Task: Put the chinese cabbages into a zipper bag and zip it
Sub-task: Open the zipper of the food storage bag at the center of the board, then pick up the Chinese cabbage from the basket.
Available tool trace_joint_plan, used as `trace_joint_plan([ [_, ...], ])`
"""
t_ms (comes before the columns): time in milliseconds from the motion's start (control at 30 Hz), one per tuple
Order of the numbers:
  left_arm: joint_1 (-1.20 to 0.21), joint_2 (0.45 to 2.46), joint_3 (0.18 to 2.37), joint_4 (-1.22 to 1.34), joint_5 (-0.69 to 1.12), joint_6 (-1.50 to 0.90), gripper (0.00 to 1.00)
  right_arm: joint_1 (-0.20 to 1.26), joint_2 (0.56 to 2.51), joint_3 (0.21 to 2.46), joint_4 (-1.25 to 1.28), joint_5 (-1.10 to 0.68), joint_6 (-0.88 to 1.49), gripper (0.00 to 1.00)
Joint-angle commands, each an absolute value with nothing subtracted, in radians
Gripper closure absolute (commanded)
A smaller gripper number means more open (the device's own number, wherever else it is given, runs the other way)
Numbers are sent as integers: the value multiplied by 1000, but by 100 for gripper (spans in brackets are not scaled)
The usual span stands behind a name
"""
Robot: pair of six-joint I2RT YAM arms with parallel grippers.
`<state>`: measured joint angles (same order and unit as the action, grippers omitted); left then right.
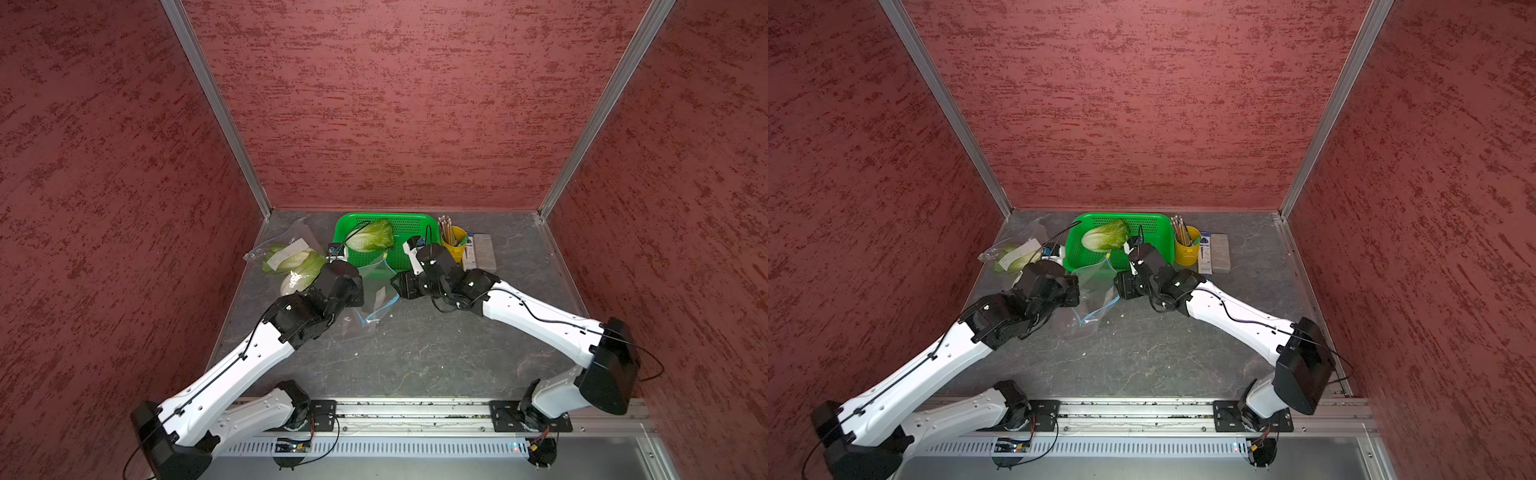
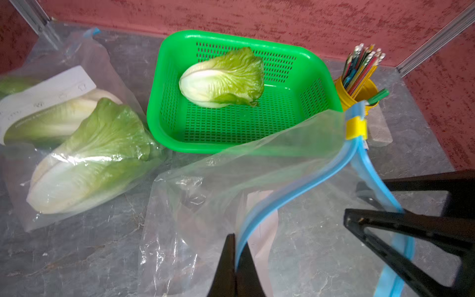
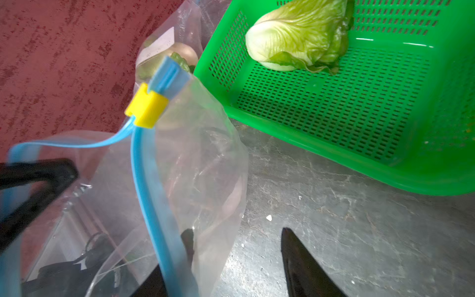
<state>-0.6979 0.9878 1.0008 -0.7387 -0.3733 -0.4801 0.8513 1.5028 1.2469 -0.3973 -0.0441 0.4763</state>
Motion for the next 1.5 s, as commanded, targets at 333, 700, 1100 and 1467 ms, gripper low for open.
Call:
trace_joint_plan([
  [333,-664,991,1002,-681,-346,-488,100,826,1328,1234,-226,-120,472,38],
  [700,-664,971,1031,-729,-341,-491,100,633,1471,1263,-220,-76,581,33],
  [1100,-666,998,1028,-719,-308,-517,100,563,1752,1351,-114,34,497,33],
  [1467,-682,1005,1257,-1102,-513,-479,100,525,1914,1437,71,-141,455,31],
])
